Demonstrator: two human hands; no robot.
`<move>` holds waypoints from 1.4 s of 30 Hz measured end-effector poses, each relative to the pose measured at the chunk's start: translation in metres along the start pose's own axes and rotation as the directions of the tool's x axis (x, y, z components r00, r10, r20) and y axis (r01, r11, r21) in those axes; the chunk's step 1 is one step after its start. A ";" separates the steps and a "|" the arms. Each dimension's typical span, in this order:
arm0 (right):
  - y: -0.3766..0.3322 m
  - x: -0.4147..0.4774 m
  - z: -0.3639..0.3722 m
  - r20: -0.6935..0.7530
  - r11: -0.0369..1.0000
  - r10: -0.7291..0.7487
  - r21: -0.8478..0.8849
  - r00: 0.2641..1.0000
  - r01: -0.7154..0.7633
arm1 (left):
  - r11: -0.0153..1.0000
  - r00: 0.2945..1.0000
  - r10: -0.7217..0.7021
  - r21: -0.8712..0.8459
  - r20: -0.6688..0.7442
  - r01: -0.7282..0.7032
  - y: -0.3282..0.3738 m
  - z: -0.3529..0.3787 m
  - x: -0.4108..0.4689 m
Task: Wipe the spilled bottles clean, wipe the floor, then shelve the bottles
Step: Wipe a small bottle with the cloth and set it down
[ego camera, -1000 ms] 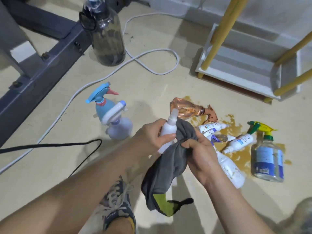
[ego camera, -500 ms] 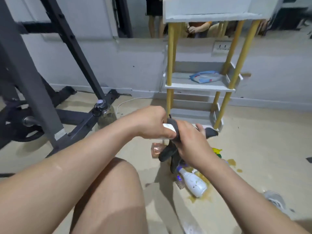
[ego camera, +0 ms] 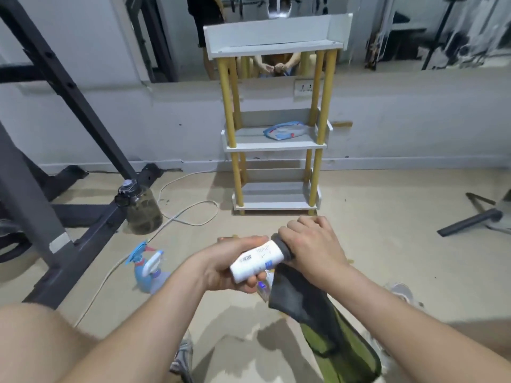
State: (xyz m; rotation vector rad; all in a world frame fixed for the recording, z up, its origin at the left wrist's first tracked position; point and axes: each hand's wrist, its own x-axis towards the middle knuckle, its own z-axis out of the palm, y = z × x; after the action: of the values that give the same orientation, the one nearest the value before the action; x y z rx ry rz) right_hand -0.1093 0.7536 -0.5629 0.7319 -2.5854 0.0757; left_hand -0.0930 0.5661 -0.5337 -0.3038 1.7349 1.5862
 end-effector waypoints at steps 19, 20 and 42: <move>-0.003 0.014 0.000 0.469 0.483 0.149 0.734 0.871 -0.478 | 0.560 0.688 0.707 0.723 -0.163 -0.404 -0.031 -0.003 0.017; -0.007 0.016 -0.005 0.461 0.393 0.143 0.786 0.876 -0.478 | 0.639 0.715 0.677 0.623 -0.176 -0.451 -0.032 -0.003 0.018; -0.087 0.007 0.026 0.468 -0.010 0.415 0.860 0.780 -0.511 | 0.736 0.809 0.367 -0.388 -0.458 -0.554 -0.014 0.018 0.033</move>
State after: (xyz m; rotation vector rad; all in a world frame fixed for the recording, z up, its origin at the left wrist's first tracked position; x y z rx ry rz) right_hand -0.0811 0.6708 -0.5890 0.0663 -2.3991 2.1909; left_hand -0.1002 0.5905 -0.5648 -0.4513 1.7055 2.5126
